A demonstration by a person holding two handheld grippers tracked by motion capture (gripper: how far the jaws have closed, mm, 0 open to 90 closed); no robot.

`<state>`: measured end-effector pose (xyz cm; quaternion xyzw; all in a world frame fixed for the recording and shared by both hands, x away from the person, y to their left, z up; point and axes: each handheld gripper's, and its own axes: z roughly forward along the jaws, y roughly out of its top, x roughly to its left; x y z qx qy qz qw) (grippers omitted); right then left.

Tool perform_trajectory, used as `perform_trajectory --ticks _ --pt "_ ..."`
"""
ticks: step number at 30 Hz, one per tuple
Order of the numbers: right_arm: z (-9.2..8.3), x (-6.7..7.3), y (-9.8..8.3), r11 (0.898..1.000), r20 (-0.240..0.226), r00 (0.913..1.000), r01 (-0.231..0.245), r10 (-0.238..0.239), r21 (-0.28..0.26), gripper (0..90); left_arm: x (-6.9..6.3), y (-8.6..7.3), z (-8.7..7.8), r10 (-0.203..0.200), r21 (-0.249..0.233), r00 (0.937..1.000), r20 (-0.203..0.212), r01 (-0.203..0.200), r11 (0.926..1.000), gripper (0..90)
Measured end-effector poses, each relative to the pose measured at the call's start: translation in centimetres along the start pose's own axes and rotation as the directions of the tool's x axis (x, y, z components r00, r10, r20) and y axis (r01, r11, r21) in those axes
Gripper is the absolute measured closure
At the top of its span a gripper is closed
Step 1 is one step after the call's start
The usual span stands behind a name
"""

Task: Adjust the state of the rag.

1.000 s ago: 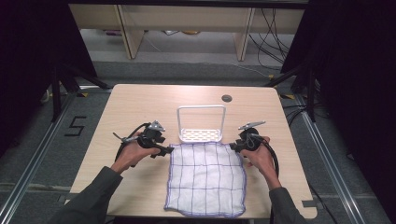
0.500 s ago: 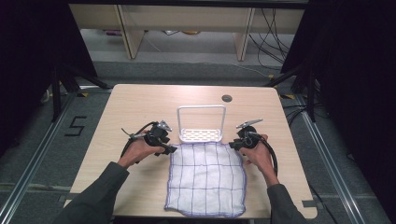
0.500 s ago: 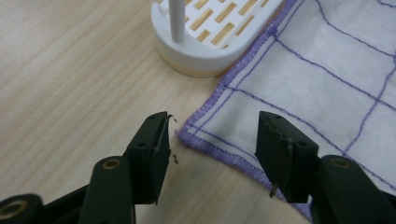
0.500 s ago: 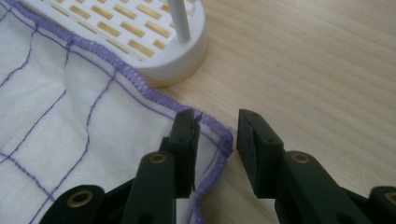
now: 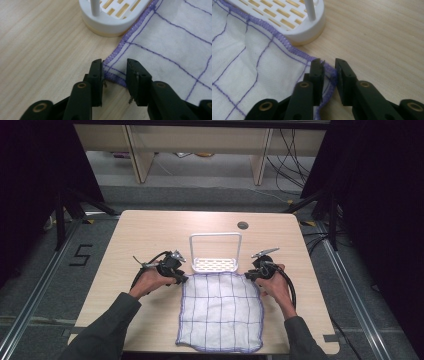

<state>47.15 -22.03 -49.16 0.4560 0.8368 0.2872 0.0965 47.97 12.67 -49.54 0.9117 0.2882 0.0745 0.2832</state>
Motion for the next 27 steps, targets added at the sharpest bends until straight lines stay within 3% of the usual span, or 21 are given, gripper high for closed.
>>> perform_trajectory --ticks 3,4,5,6,7,8,10,11,12,14,15,16,18,19,20,21,22,27 --pt "0.4 -0.2 -0.1 0.999 0.006 0.9996 0.026 -0.026 -0.038 86.0 -0.1 0.0 0.1 0.0 -0.011 1.0 0.01 0.0 0.9999 77.9" --pt "0.1 0.0 0.0 1.0 -0.003 0.9999 0.014 -0.014 -0.017 87.1 -0.1 0.0 0.1 0.0 -0.018 0.9999 0.014 0.0 0.9998 80.4" --pt "0.1 -0.1 0.0 0.999 0.0 0.9996 0.028 -0.028 -0.016 87.7 -0.1 0.0 0.1 0.001 -0.026 0.9999 0.017 -0.001 0.9997 83.6" --pt "0.1 0.0 0.0 0.999 -0.001 0.9996 0.03 -0.03 -0.02 88.1 -0.3 0.0 0.2 -0.027 -0.052 0.9995 0.018 0.028 0.9983 85.7" --pt "0.0 0.1 0.0 0.999 -0.004 0.9996 0.029 -0.03 -0.023 88.4 -0.3 -0.1 0.2 -0.021 -0.055 0.9996 0.019 0.022 0.9983 86.7" --pt "0.0 0.0 0.0 0.999 0.005 0.9988 0.049 -0.049 -0.024 88.5 -0.3 -0.1 0.2 -0.019 -0.06 0.9996 0.019 0.02 0.998 87.2" --pt "-0.2 0.2 0.0 0.999 0.006 0.9992 0.039 -0.039 -0.024 88.7 0.0 -0.1 -0.4 0.032 -0.039 0.9994 0.009 -0.032 0.9987 87.8" --pt "-0.1 0.2 -0.1 0.998 0.008 0.999 0.044 -0.044 -0.044 88.7 -0.1 -0.1 -0.7 0.03 -0.044 0.9995 0.006 -0.03 0.9986 87.9" --pt "-0.6 0.3 0.0 0.999 0.001 0.9993 0.039 -0.039 -0.023 88.8 -0.1 -0.1 -0.9 0.031 -0.055 0.9995 0.0 -0.031 0.998 88.0" --pt "-0.9 0.3 0.0 0.998 0.002 0.9988 0.05 -0.05 -0.035 88.8 -0.2 0.0 -1.5 0.042 -0.069 0.9991 -0.003 -0.042 0.9967 88.2" --pt "-0.9 0.5 0.0 0.997 0.004 0.9989 0.047 -0.047 -0.059 88.8 -0.3 0.0 -1.8 0.035 -0.078 0.9994 -0.002 -0.035 0.9963 88.2" --pt "-1.4 0.5 0.1 0.998 0.001 0.9986 0.052 -0.052 -0.038 88.9 -0.5 0.0 -2.0 0.028 -0.099 0.9996 -0.003 -0.028 0.9947 88.2" --pt "-1.7 0.7 0.0 0.996 0.011 0.998 0.063 -0.062 -0.066 88.9 -0.6 0.1 -2.6 0.043 -0.107 0.999 -0.005 -0.044 0.9933 88.2" --pt "-2.3 0.8 0.1 0.997 -0.002 0.9983 0.058 -0.058 -0.051 88.9 -0.7 0.1 -3.0 0.057 -0.101 0.9983 -0.006 -0.058 0.9932 88.3" --pt "-2.3 0.8 0.1 0.994 0.007 0.9973 0.073 -0.073 -0.087 88.9 -0.9 0.2 -3.3 0.05 -0.115 0.9987 -0.01 -0.051 0.9921 88.2" --pt "-2.8 0.9 0.1 0.995 0.001 0.9973 0.074 -0.074 -0.073 88.9 -1.1 0.2 -3.5 0.046 -0.135 0.9989 -0.008 -0.046 0.9898 88.3" --pt "-3.0 0.9 0.1 0.992 -0.002 0.9958 0.091 -0.092 -0.084 89.0 -1.2 0.2 -3.9 0.056 -0.139 0.9984 -0.013 -0.057 0.9886 88.3" --pt "-4.6 1.6 0.2 0.99 -0.008 0.9957 0.091 -0.092 -0.111 89.0 -1.7 0.4 -5.3 0.071 -0.166 0.9972 -0.024 -0.074 0.9833 88.2"
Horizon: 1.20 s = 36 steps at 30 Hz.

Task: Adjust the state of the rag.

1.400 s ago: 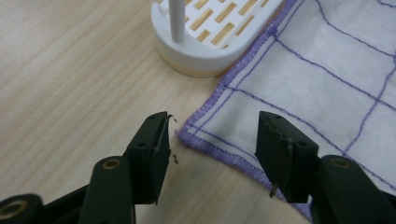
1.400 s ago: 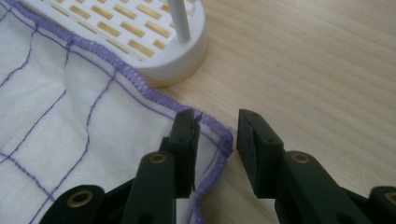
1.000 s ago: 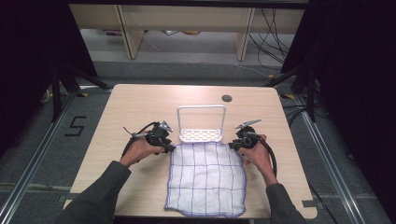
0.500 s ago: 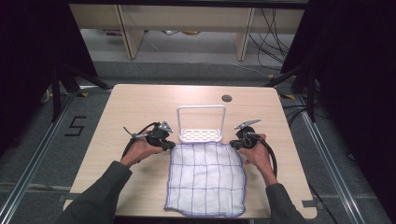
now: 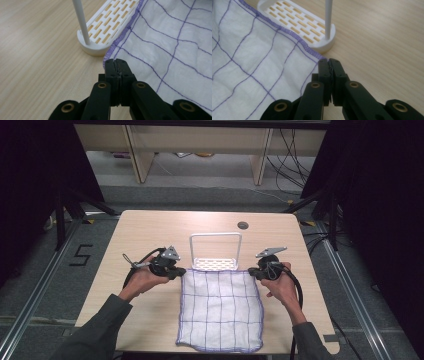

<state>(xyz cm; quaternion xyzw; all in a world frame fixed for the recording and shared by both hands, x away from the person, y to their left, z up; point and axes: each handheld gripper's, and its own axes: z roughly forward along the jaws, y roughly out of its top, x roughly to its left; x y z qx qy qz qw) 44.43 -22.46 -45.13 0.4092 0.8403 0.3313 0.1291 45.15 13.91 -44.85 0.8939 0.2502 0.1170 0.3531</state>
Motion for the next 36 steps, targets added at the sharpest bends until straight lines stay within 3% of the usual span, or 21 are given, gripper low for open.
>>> perform_trajectory --ticks 1,2,7,10,16,19,23,27,29,30,36 --pt "-0.1 0.1 0.0 0.999 0.001 1.0 0.005 -0.005 -0.035 89.0 -0.1 0.1 -0.3 0.0 -0.004 1.0 -0.001 0.0 1.0 88.3" --pt "-0.6 0.1 0.2 1.0 -0.002 0.9998 0.02 -0.02 -0.019 89.0 -0.1 0.1 -0.5 0.004 -0.011 1.0 -0.003 -0.004 0.9999 88.3" --pt "-2.3 0.6 1.2 0.998 -0.011 0.9999 0.01 -0.01 -0.062 89.0 0.0 0.7 -1.9 0.015 -0.041 0.9996 -0.024 -0.016 0.999 88.2" --pt "-3.2 0.8 1.8 0.996 -0.006 0.9995 0.029 -0.029 -0.082 89.0 0.1 1.2 -2.8 0.026 -0.055 0.9985 -0.049 -0.029 0.998 88.2" --pt "-4.7 0.8 2.7 0.987 -0.012 0.9984 0.054 -0.056 -0.152 89.0 0.1 1.7 -4.6 0.036 -0.129 0.9958 -0.084 -0.046 0.9905 88.2" --pt "-5.7 1.5 2.8 0.983 -0.007 0.9974 0.069 -0.072 -0.172 89.0 -0.4 1.3 -5.3 0.062 -0.133 0.9941 -0.089 -0.074 0.9884 88.2" --pt "-6.6 2.9 1.5 0.976 -0.008 0.9907 0.133 -0.136 -0.174 89.0 -1.9 0.2 -6.0 0.085 -0.139 0.9941 -0.067 -0.094 0.9859 88.1" --pt "-7.4 4.0 -0.7 0.979 -0.019 0.9943 0.1 -0.105 -0.178 89.0 -3.6 -1.3 -6.7 0.095 -0.145 0.9952 -0.026 -0.098 0.9847 88.1" --pt "-7.6 4.4 -1.5 0.974 -0.025 0.9906 0.128 -0.135 -0.185 89.0 -4.3 -1.9 -6.9 0.1 -0.148 0.9948 -0.022 -0.102 0.9837 88.1" --pt "-7.7 5.0 -2.0 0.98 -0.033 0.9936 0.101 -0.108 -0.171 89.0 -4.6 -2.2 -6.9 0.1 -0.147 0.9948 -0.016 -0.102 0.984 88.1" --pt "-8.0 6.6 -4.0 0.981 -0.052 0.9901 0.121 -0.13 -0.154 88.9 -6.1 -4.1 -6.8 0.11 -0.118 0.9937 0.022 -0.106 0.9873 88.0"
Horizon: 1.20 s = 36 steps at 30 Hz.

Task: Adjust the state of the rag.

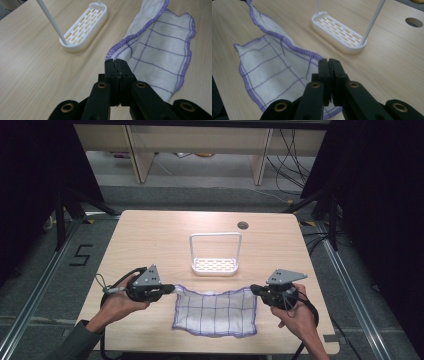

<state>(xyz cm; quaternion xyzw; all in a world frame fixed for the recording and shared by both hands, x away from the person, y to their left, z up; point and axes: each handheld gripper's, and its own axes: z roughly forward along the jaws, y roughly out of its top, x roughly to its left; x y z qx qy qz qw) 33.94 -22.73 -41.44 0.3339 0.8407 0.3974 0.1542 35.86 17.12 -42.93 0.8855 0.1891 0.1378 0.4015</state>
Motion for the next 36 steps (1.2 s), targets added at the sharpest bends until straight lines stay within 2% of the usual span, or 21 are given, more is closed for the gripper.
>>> perform_trajectory --ticks 2,3,7,10,12,13,14,15,16,17,20,21,22,23,26,29,30,31,33,34,36 --pt "-0.2 0.5 -0.5 1.0 0.01 0.9999 0.002 -0.002 0.014 89.0 -0.6 -0.5 -0.1 0.007 -0.003 0.9998 0.019 -0.007 1.0 88.0" --pt "-0.2 0.7 -0.7 1.0 0.01 0.9996 0.025 -0.025 0.013 89.0 -1.0 -0.8 -0.1 0.005 -0.007 0.9996 0.028 -0.005 1.0 88.1" --pt "-0.2 1.5 -1.9 0.999 0.006 0.9997 0.024 -0.024 0.031 88.9 -2.2 -1.9 0.0 0.039 0.028 0.9983 0.043 -0.04 0.9988 87.9" --pt "0.0 2.1 -3.1 0.999 -0.009 0.9999 0.01 -0.009 0.05 88.9 -3.0 -2.7 0.5 0.044 0.054 0.9965 0.071 -0.048 0.9974 87.8" --pt "0.3 2.5 -3.7 0.998 -0.025 0.9997 0.006 -0.004 0.069 88.9 -3.6 -3.3 1.0 0.028 0.055 0.9961 0.083 -0.032 0.9979 87.7" --pt "0.4 2.7 -4.1 0.997 -0.029 0.9996 -0.001 0.004 0.081 88.9 -3.7 -3.5 1.1 0.042 0.081 0.995 0.09 -0.05 0.9955 87.6" --pt "0.5 2.7 -4.4 0.997 -0.028 0.9996 0.008 -0.006 0.073 88.9 -4.0 -3.8 1.4 0.019 0.063 0.9945 0.103 -0.026 0.9977 87.5" --pt "0.6 2.9 -4.7 0.996 -0.032 0.9994 -0.006 0.009 0.086 88.8 -3.9 -3.9 1.4 0.045 0.088 0.9928 0.111 -0.055 0.9946 87.5" --pt "0.7 3.2 -5.0 0.996 -0.041 0.9989 -0.02 0.024 0.092 88.7 -4.2 -4.1 1.7 0.021 0.074 0.994 0.107 -0.029 0.9968 87.4" --pt "0.7 3.0 -5.2 0.996 -0.042 0.9991 0.0 0.004 0.094 88.7 -4.2 -4.2 1.7 0.033 0.086 0.9932 0.111 -0.043 0.9954 87.2" --pt "0.9 3.2 -6.0 0.993 -0.048 0.9986 -0.017 0.023 0.12 88.1 -4.6 -4.5 2.1 0.023 0.096 0.9921 0.123 -0.035 0.9947 86.5" --pt "1.0 3.2 -6.3 0.992 -0.055 0.9982 -0.017 0.024 0.128 87.8 -4.5 -4.6 2.1 0.053 0.121 0.9901 0.13 -0.069 0.9903 86.0" --pt "1.1 3.2 -6.5 0.991 -0.057 0.998 -0.021 0.029 0.135 87.5 -4.8 -4.7 2.3 0.026 0.114 0.9907 0.133 -0.042 0.9926 85.4" --pt "1.2 3.3 -6.8 0.99 -0.058 0.9971 -0.04 0.048 0.134 86.8 -4.9 -4.8 2.4 0.02 0.122 0.99 0.14 -0.037 0.9918 84.5" --pt "1.4 3.4 -7.4 0.985 -0.074 0.9963 -0.031 0.044 0.169 82.2 -5.1 -5.2 2.5 0.025 0.13 0.9873 0.157 -0.045 0.9905 77.5" --pt "1.5 3.4 -7.7 0.984 -0.076 0.9945 -0.058 0.072 0.171 69.2 -5.3 -5.1 1.9 -0.006 0.117 0.9847 0.174 -0.015 0.993 64.4" --pt "1.3 3.3 -7.7 0.983 -0.084 0.9932 -0.065 0.081 0.174 66.5 -5.2 -5.0 1.5 -0.001 0.117 0.9867 0.162 -0.018 0.9929 60.0" --pt "1.2 3.1 -7.7 0.984 -0.087 0.9925 -0.07 0.085 0.165 62.8 -5.2 -4.8 1.2 -0.028 0.095 0.9868 0.159 0.013 0.9954 57.5" --pt "0.8 2.9 -7.5 0.984 -0.078 0.9914 -0.092 0.105 0.15 57.4 -4.6 -4.4 0.3 -0.026 0.072 0.9876 0.155 0.015 0.9973 54.3" --pt "0.5 3.1 -7.3 0.981 -0.077 0.988 -0.121 0.134 0.151 55.2 -4.4 -4.2 -0.1 -0.053 0.056 0.9878 0.146 0.045 0.9974 52.7" --pt "0.1 2.8 -6.9 0.987 -0.068 0.992 -0.097 0.106 0.128 53.5 -3.6 -3.6 -0.4 -0.06 0.04 0.9907 0.122 0.056 0.9977 50.9"
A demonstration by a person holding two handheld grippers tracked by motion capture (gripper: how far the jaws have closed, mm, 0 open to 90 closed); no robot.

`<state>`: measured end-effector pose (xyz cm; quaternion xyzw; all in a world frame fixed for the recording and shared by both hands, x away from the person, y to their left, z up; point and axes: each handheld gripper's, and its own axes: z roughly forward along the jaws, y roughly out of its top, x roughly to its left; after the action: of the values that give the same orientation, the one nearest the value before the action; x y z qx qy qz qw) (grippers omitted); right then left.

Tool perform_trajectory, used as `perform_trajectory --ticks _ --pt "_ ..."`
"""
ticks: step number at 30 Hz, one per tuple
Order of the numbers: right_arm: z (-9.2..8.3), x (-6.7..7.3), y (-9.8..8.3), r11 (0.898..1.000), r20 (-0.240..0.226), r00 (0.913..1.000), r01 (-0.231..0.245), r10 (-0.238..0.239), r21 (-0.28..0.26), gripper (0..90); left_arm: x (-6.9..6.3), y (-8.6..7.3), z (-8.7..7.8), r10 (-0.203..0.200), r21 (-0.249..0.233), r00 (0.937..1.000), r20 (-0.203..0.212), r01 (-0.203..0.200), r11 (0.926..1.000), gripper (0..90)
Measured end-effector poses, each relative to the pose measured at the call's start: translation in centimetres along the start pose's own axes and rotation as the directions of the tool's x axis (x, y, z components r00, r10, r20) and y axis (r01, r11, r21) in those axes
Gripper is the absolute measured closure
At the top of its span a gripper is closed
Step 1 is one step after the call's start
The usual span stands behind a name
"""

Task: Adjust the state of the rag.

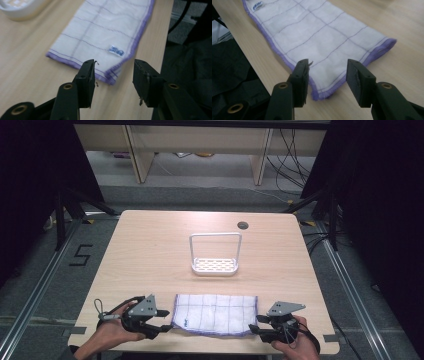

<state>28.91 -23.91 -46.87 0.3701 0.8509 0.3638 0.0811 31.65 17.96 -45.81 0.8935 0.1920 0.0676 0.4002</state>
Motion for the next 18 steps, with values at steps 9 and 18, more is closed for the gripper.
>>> perform_trajectory --ticks 9,18 --pt "-0.2 -2.0 2.0 1.0 0.12 0.9925 -0.023 0.023 0.0 51.2 3.1 1.9 2.2 -0.064 0.02 0.9948 -0.079 0.066 0.9976 45.7" --pt "2.1 -3.3 3.8 0.999 0.13 0.991 0.032 -0.033 0.004 48.6 3.9 2.1 2.9 -0.104 0.051 0.9878 -0.116 0.11 0.9926 41.7"
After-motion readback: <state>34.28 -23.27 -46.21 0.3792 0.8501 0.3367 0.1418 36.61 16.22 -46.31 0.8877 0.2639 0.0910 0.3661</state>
